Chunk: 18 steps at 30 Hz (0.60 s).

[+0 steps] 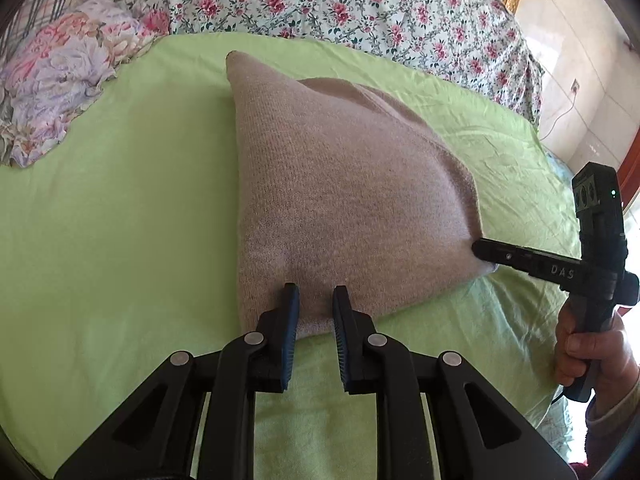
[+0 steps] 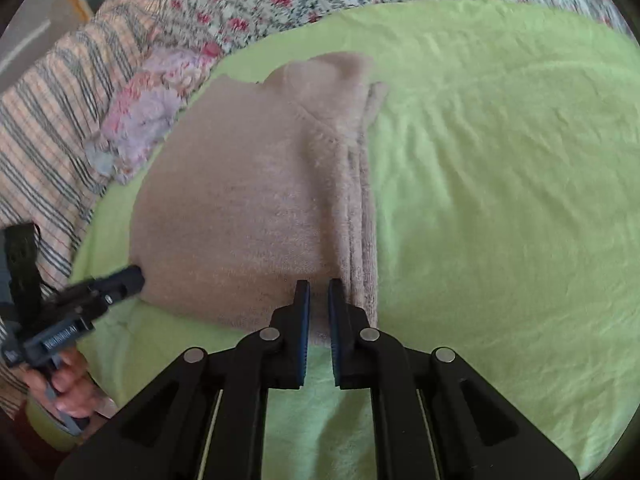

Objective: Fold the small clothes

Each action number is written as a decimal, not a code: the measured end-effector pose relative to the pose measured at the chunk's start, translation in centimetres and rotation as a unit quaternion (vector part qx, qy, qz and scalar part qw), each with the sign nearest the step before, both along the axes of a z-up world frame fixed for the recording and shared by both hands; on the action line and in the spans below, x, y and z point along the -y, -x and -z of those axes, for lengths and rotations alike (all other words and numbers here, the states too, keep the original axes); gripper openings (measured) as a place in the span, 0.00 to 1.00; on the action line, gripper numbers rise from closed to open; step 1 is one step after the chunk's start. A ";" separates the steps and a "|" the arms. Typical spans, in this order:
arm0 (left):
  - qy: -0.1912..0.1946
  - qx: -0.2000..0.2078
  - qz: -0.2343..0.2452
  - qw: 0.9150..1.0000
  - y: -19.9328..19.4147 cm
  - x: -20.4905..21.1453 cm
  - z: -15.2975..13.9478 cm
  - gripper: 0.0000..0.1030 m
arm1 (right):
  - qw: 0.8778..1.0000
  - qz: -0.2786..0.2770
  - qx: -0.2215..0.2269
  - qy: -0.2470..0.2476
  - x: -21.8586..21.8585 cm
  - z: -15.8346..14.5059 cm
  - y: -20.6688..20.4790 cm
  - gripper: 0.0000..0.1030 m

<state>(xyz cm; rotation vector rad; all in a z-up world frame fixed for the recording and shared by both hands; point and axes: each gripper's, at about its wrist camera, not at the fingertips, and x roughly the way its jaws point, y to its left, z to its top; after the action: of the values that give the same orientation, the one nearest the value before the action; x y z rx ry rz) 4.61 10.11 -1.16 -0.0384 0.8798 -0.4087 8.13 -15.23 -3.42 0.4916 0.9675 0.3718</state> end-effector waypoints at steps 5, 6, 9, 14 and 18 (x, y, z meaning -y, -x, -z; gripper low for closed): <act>-0.016 0.001 0.001 1.000 0.7 0.1 0.2 0.17 | 1.000 0.003 0.006 0.012 -0.4 -0.3 0.3 0.09; -0.015 0.000 0.001 1.000 0.8 -0.1 0.2 0.17 | 1.000 0.005 0.005 0.006 -0.2 -0.3 0.4 0.09; -0.004 -0.008 -0.001 1.000 1.1 -0.8 0.0 0.18 | 1.000 0.010 0.002 -0.010 0.4 -0.8 1.0 0.10; 0.022 -0.008 -0.009 1.000 1.5 -2.6 -1.8 0.26 | 0.998 0.029 0.023 -0.042 2.1 -3.1 0.1 0.17; 0.044 0.003 -0.030 0.999 0.1 -4.4 -3.4 0.42 | 0.997 0.045 0.037 -0.059 3.5 -4.1 -3.3 0.36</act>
<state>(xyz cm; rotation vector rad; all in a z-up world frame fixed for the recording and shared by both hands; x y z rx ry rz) 4.55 14.51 2.26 -0.1443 0.8533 -0.3905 11.45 -18.72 0.64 0.6228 0.8526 0.3641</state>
